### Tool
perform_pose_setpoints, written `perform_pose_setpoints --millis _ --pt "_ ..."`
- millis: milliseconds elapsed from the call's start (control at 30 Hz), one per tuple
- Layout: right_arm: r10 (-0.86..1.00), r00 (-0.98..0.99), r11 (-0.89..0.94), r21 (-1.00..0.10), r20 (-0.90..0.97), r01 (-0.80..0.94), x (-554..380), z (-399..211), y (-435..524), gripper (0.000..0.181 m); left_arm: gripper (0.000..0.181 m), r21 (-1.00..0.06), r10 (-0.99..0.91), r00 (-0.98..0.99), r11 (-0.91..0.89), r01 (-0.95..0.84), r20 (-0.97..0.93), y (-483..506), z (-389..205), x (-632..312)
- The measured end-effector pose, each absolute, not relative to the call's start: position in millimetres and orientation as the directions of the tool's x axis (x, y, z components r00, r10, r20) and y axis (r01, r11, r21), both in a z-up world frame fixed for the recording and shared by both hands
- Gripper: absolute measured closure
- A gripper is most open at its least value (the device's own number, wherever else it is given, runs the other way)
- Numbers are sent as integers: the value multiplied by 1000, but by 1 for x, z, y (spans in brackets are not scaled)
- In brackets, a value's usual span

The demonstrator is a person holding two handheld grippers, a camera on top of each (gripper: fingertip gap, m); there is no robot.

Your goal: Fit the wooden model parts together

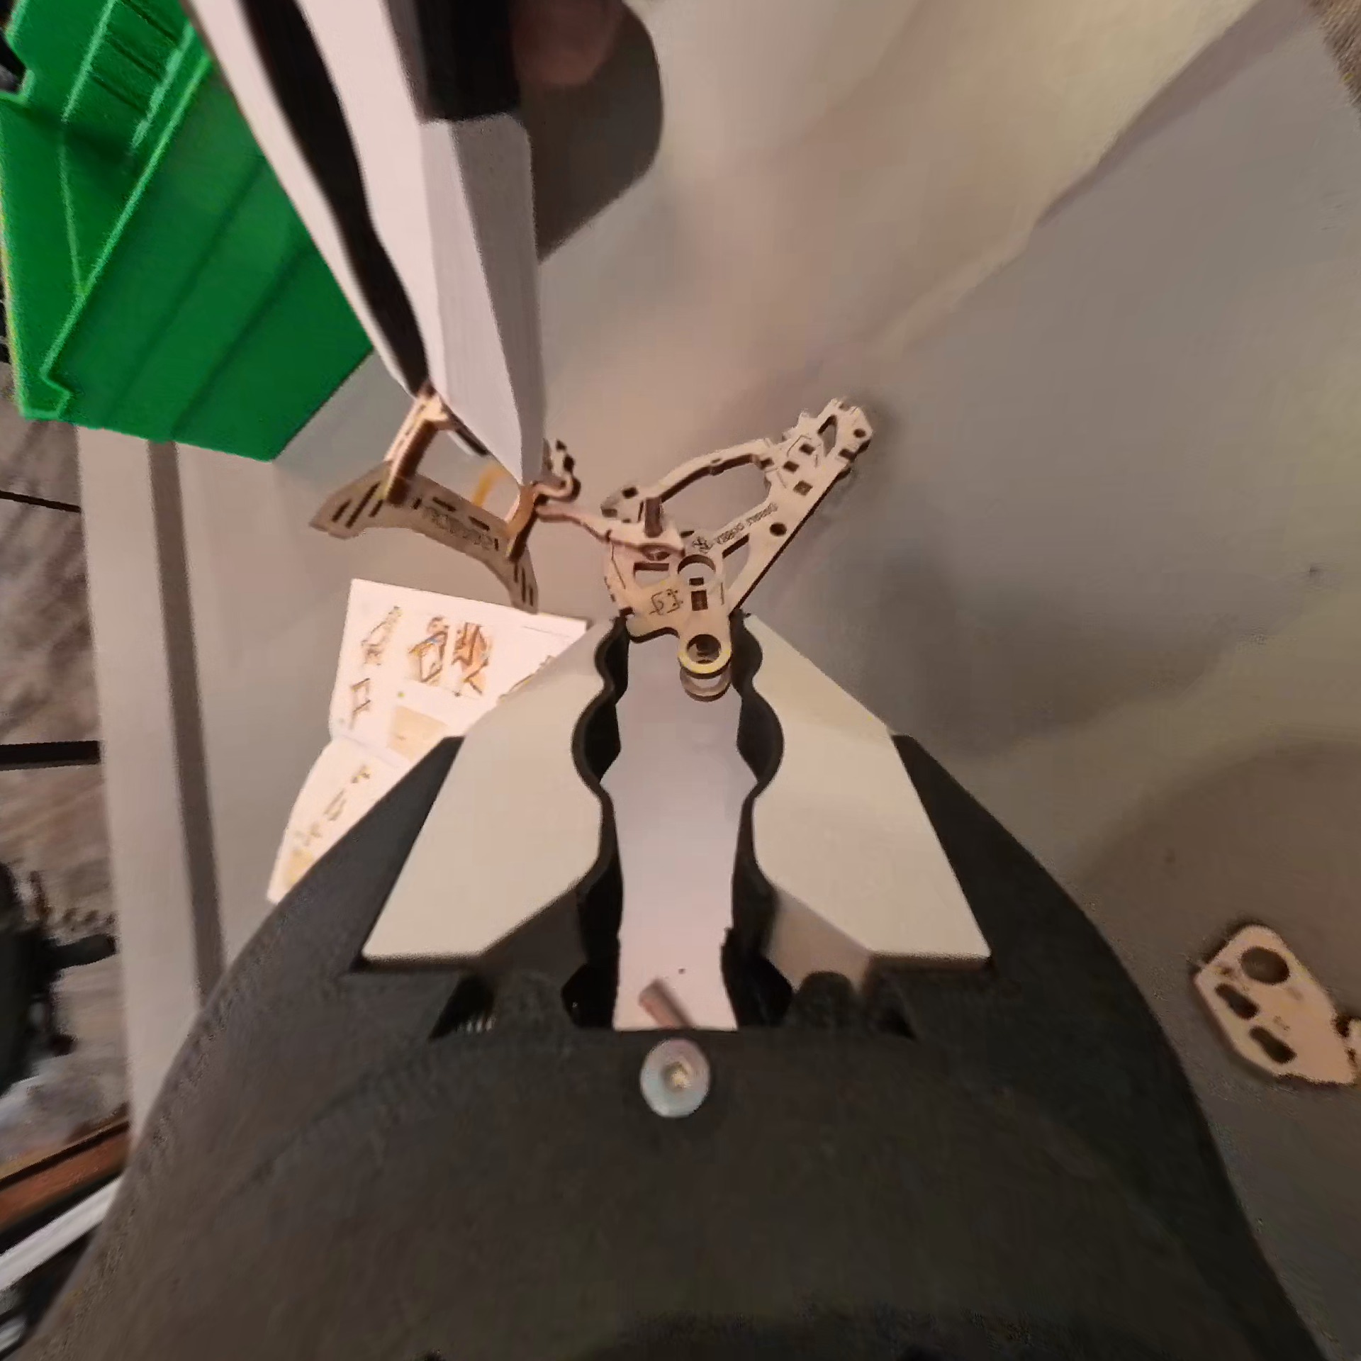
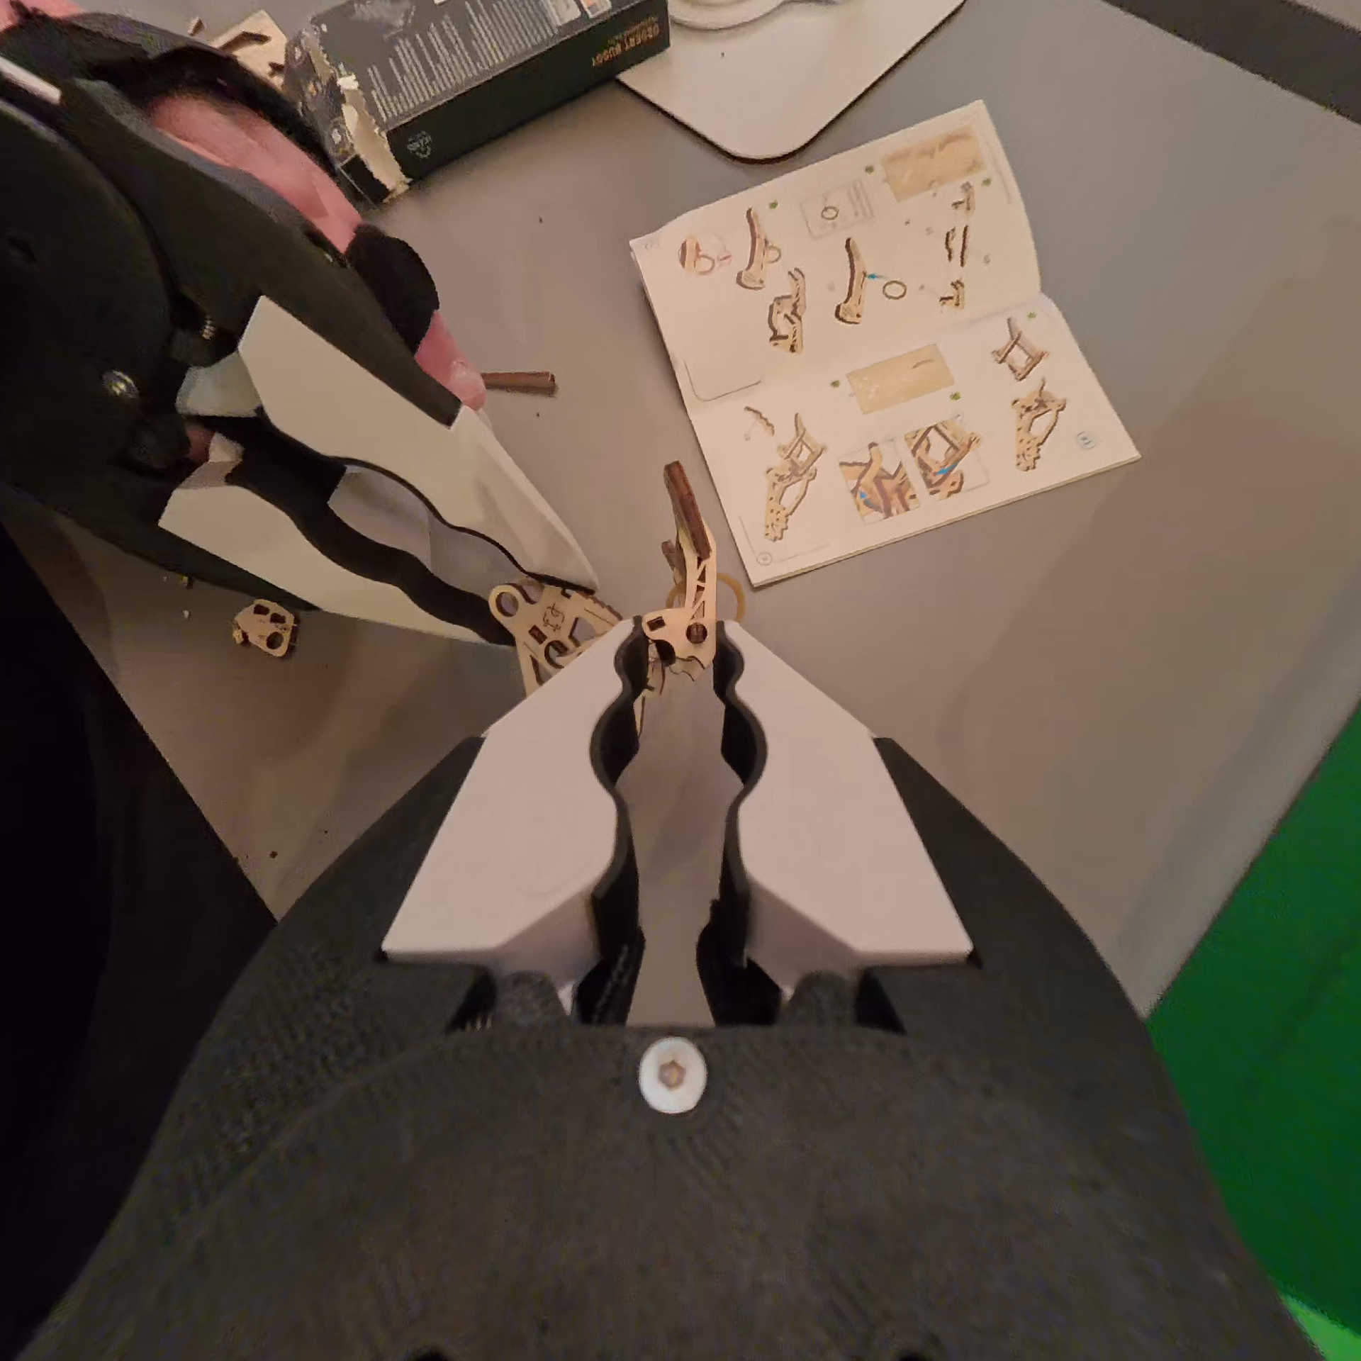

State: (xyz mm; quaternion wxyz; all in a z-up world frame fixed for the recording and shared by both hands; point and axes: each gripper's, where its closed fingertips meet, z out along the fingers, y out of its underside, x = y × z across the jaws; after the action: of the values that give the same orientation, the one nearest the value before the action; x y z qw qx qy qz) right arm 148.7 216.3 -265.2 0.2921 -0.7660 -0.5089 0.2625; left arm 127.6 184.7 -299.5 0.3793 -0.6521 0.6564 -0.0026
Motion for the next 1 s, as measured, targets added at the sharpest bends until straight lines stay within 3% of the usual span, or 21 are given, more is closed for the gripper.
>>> perform_pose_setpoints --millis 233,367,733,1000 --pt "934 350 -298 -707 -75 642 152 -250 217 167 156 -428 -814 86 209 -879 -575 191 -288 128" --pt "925 373 -312 -718 -78 623 160 -244 220 167 156 -438 -790 105 219 -872 -603 193 -287 131" --pt "861 488 -398 -788 -144 469 178 -225 233 167 156 -661 -683 376 208 -721 -626 206 -253 145" --pt "863 486 -372 -827 -141 421 164 -201 237 167 156 -720 -634 461 228 -656 -621 211 -238 143"
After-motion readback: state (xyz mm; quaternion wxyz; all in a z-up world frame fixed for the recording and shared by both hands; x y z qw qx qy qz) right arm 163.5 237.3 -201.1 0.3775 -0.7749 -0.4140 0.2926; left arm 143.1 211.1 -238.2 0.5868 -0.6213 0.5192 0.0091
